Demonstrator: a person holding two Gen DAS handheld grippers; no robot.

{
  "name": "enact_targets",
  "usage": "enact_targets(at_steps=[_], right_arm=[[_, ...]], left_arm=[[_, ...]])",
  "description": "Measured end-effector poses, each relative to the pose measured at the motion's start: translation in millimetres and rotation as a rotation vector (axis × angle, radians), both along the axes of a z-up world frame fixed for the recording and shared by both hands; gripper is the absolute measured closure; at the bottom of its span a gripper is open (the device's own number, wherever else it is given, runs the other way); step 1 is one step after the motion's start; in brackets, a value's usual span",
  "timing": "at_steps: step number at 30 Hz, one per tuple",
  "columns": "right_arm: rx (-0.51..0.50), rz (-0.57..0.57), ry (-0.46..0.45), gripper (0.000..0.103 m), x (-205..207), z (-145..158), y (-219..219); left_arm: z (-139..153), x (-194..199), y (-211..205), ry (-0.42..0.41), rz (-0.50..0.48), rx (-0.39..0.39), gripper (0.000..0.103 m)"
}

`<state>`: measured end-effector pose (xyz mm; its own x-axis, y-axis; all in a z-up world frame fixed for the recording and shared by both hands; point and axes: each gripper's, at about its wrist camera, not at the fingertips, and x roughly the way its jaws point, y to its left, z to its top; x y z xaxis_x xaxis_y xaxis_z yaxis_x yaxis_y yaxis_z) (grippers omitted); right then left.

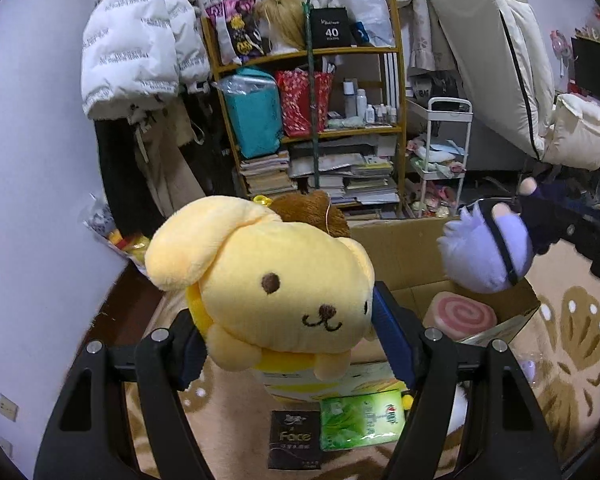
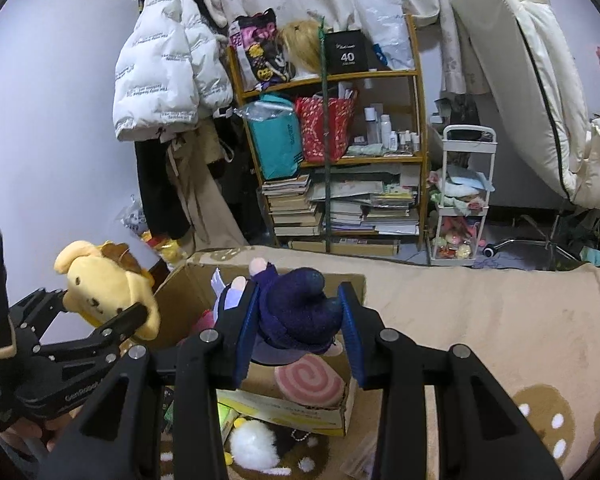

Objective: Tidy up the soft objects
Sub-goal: 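Open both tools to drop the yellow dog and purple doll into the box, then withdraw both tools from the box toward the tissue packs and chick plush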

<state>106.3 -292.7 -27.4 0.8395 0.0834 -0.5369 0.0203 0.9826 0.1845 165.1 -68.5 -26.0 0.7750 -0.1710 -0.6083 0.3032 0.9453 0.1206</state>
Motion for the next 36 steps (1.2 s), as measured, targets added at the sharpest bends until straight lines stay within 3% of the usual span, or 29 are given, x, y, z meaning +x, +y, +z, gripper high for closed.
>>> enact_targets(at_steps=[9, 13, 25, 32, 36], right_arm=[[0.013, 0.006, 0.054, 0.061, 11.8, -20.2, -1.6], [0.047, 0.011, 0.076, 0.061, 13.9, -23.7, -4.5], [0.028, 0.019, 0.053, 0.060, 4.7, -15.2, -5.9], [-0.041, -0.027, 0.016, 0.025, -9.5, 1.9, -4.6], [-0.035, -0.041, 0.016, 0.015, -19.2, 8.2, -9.3]], left_arm=[[-21.2, 9.1, -4.0, 0.082, -0.021, 0.001, 0.024], [-26.4, 4.9, -8.5, 0.057, -0.011, 0.044, 0.016], [-17.8, -12.5, 5.0, 0.052, 0.038, 0.051, 0.007], [-5.5, -30.9, 22.3, 0.045, 0.083, 0.090, 0.003], [8.4, -43.7, 34.8, 0.037, 0.102, 0.062, 0.003]])
